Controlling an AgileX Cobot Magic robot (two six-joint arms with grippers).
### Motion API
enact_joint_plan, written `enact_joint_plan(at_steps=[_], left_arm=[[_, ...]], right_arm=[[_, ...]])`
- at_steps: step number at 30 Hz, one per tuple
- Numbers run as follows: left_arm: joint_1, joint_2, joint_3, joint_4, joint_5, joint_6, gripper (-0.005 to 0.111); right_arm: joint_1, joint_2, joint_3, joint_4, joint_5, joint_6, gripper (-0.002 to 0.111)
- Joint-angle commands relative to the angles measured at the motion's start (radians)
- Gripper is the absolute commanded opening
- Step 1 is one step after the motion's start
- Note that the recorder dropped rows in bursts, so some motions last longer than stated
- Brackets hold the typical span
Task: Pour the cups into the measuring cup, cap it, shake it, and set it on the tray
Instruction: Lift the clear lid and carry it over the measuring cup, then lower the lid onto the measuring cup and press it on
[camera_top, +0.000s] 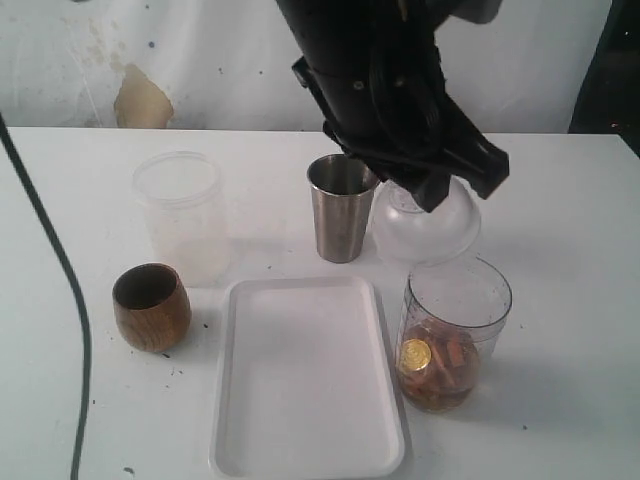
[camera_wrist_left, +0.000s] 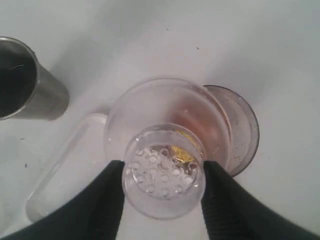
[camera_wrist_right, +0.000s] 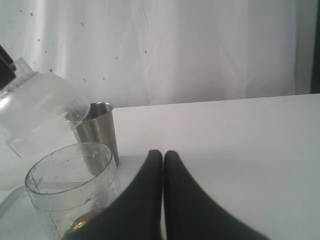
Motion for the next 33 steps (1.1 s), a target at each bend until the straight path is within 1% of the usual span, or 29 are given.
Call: enact_joint_plan(at_steps=[1,11,19,23,28,33], left_arm=[[-0.026,0.031,-0.012,0.021,0.002,0.027,0.000],[-0.031,0.036,-0.012,0.012,0.002,0.041,0.000],[-0.031,0.036,-0.012,-0.075,0.002,0.077,0.000],[-0.031,0.036,-0.012,-0.092,0.002,0.091,0.000],[-0.041,0.036,-0.012,-0.097,0.002,0.100,0.000],[-0.062,0.038,-0.012,-0.089,-0.039,0.115,0.000]], right_arm=[[0.007,-0.006,0.006,-0.001,-0.008,0.001,0.000],[0.007,-0.006,0.006,-0.001,-0.008,0.001,0.000],[0.007,-0.006,0.006,-0.001,-0.008,0.001,0.000],[0.007,-0.006,0.006,-0.001,-0.008,0.001,0.000],[0.007,-0.006,0.006,-0.001,-0.008,0.001,0.000],[0.007,-0.006,0.006,-0.001,-0.008,0.001,0.000]])
